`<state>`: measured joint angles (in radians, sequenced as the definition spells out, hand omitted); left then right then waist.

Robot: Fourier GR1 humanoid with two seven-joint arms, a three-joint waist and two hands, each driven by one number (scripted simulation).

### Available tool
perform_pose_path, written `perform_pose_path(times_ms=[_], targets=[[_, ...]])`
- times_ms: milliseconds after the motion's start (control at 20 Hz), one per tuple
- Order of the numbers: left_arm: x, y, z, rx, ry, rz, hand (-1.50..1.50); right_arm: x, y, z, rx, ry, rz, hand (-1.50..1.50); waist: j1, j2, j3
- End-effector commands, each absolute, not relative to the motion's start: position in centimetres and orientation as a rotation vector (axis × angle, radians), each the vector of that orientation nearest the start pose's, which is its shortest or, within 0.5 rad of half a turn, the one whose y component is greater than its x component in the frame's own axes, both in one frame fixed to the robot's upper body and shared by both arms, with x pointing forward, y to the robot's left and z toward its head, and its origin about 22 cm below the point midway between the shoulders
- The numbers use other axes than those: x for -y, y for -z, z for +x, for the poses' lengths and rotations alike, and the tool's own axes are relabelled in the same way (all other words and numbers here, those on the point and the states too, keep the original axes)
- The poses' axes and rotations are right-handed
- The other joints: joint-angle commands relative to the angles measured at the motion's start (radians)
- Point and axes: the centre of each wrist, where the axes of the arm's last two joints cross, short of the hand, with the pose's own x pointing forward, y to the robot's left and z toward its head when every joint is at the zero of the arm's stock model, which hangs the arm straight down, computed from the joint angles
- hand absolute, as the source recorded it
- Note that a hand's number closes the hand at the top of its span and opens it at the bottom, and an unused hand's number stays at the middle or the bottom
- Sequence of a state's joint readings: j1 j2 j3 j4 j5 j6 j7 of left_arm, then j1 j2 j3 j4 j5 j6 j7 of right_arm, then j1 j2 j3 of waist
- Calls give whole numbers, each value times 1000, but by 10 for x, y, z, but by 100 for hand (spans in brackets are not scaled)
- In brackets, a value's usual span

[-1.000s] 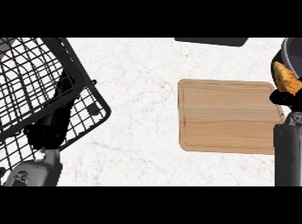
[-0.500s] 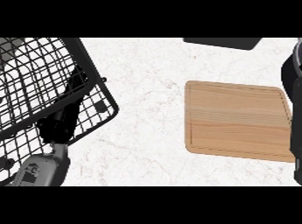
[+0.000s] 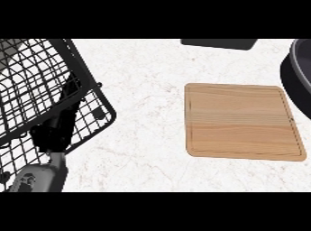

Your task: Pick the croissant from the cutting board and place it in the pot

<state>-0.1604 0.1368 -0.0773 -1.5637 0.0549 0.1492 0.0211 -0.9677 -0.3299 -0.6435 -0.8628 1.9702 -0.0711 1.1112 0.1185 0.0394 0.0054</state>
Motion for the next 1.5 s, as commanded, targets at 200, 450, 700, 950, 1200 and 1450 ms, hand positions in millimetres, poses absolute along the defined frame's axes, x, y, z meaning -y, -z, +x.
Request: perform_pose_path(times_ms=[200, 450, 700, 950, 1200, 1450], targets=[[-207, -24, 264, 1724, 10, 38, 0, 364, -171, 433, 223, 209, -1819, 150, -45, -9, -3], [-207, -23, 254, 1730, -11, 43, 0, 380, -133, 424, 224, 221, -1693, 150, -54, -14, -2], [-225, -22, 260, 1719, -8, 62, 0, 389, -85, 408, 149, 256, -1599, 150, -63, -12, -2], [-219, -26, 257, 1722, 12, 45, 0, 407, -90, 404, 23, 368, -1422, -150, -61, -15, -2], [-222, -15, 249, 1701, -23, 74, 0, 408, -72, 395, 334, 429, -1454, -150, -71, -21, -2], [-224, -17, 254, 1681, -7, 72, 0, 403, -100, 401, 660, 719, -1644, -150, -79, -24, -2]])
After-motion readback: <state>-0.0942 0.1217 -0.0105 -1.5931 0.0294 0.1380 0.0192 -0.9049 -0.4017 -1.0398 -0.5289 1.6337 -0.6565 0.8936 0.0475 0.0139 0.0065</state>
